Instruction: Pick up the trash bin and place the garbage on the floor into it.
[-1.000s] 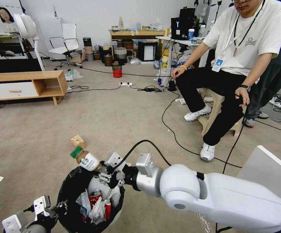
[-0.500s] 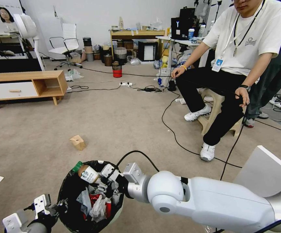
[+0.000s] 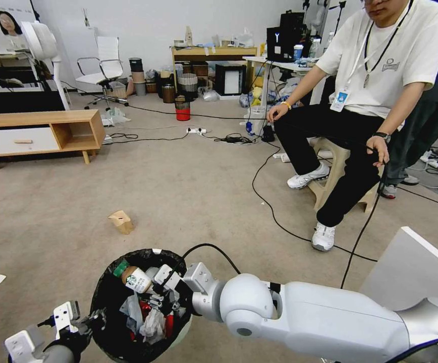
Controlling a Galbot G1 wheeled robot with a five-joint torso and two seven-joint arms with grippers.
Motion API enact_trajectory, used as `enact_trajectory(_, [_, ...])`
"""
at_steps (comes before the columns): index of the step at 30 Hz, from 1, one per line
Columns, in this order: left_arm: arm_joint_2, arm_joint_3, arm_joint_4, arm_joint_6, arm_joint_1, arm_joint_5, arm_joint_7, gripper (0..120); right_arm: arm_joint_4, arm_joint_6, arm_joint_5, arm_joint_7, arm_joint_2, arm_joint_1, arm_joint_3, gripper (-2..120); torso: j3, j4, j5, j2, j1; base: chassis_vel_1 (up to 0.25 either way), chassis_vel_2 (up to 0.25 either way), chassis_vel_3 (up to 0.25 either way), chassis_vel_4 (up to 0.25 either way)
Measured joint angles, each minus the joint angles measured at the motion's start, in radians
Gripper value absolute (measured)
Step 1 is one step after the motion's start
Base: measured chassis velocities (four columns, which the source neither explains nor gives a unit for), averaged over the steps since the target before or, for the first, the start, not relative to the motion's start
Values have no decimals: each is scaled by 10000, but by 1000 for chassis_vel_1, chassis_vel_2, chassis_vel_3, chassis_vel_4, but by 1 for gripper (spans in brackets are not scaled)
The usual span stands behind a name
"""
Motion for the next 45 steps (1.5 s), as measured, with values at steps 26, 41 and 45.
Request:
enact_trajectory(26, [-35, 18, 95, 0, -70, -5, -11, 2, 77, 76, -215, 105, -60, -253, 76, 99, 0, -1, 0, 0, 0, 0, 0, 0, 0])
enact_trajectory(41, [-12, -145, 86, 2, 82, 11, -12, 2, 1429, 1690, 20, -56, -956, -1123, 3393, 100, 0, -1, 0, 3, 0, 0, 0, 0, 0])
enact_trajectory(45, [6, -231, 36, 2, 182, 17, -6, 2, 1629, 2654, 81, -253, -1253, -1719, 4755, 100, 0, -2, 1, 3, 0, 0, 0, 0, 0])
